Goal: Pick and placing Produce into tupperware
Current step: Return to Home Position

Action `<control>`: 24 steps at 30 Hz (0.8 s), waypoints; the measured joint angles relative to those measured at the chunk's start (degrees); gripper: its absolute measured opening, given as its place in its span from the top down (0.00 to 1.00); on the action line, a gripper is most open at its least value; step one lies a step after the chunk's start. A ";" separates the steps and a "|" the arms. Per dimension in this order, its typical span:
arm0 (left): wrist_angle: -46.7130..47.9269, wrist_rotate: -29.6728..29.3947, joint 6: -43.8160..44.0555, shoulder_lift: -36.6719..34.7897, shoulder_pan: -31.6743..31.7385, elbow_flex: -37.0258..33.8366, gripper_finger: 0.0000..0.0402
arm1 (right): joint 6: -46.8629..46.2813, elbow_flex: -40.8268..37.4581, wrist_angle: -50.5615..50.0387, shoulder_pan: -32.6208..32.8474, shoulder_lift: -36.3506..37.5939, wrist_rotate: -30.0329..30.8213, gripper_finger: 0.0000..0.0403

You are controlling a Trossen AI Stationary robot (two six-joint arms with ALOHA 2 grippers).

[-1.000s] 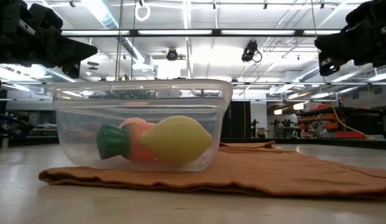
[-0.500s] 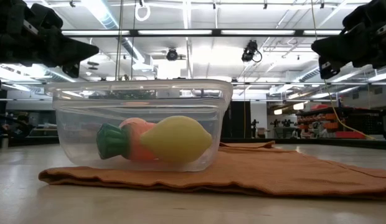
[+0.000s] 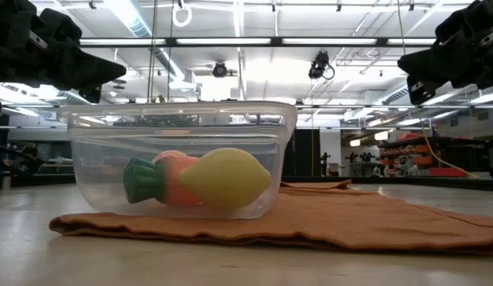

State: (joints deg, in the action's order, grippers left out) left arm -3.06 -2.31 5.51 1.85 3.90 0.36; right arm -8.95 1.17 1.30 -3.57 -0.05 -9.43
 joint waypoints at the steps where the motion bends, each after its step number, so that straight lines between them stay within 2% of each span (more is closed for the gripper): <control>1: -0.05 0.00 -0.12 0.00 0.00 0.00 0.93 | 0.00 0.02 0.00 0.00 0.00 0.00 1.00; 14: -0.07 0.02 -0.15 0.00 -0.01 0.00 0.91 | 0.09 0.13 -0.04 0.00 0.00 0.00 1.00; 24: -0.12 0.02 -0.19 0.00 0.00 0.00 0.94 | 0.09 0.22 -0.03 0.00 0.00 -0.02 1.00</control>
State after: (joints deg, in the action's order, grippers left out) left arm -3.18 -2.28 5.32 1.85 3.90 0.36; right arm -8.86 1.39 1.27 -3.57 -0.05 -9.45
